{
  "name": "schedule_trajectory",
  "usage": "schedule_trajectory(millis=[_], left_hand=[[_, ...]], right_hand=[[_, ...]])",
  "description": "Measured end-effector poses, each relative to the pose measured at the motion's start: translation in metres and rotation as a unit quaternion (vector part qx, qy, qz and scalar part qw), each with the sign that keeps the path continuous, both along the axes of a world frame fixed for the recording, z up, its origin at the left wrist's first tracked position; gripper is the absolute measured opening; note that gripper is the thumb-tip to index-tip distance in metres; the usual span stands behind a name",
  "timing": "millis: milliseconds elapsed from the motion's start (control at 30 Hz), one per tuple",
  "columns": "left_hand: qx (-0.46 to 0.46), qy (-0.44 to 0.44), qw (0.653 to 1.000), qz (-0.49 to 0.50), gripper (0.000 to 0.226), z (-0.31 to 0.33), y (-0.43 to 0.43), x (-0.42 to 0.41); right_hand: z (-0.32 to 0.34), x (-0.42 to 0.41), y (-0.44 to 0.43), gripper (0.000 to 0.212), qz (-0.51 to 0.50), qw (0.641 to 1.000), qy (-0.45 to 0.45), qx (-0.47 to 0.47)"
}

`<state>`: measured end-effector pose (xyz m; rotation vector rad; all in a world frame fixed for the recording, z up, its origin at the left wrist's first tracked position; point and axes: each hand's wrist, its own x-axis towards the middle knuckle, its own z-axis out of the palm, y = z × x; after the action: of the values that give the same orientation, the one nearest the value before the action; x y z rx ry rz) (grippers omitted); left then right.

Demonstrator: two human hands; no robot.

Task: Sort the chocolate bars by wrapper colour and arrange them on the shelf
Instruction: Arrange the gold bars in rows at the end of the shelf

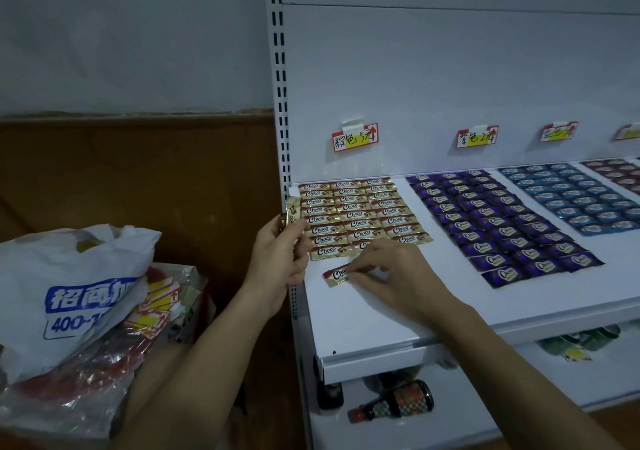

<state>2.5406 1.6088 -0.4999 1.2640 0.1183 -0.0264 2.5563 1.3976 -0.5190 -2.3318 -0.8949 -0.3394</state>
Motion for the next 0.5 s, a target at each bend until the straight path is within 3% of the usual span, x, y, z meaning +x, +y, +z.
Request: schedule_trajectory(millis=[267, 500], left_hand=[[-0.044, 0.012, 0.999, -0.015, 0.013, 0.0019, 0.0030, 0.0083], [-0.011, 0.016, 0.999, -0.026, 0.020, -0.0004, 0.0009, 0.0078]], right_hand=[[-0.0017, -0.0029, 0.0046, 0.018, 0.022, 0.998, -0.013, -0.050], [-0.0024, -0.0053, 0.0059, 0.023, 0.016, 0.995, -0.044, -0.086]])
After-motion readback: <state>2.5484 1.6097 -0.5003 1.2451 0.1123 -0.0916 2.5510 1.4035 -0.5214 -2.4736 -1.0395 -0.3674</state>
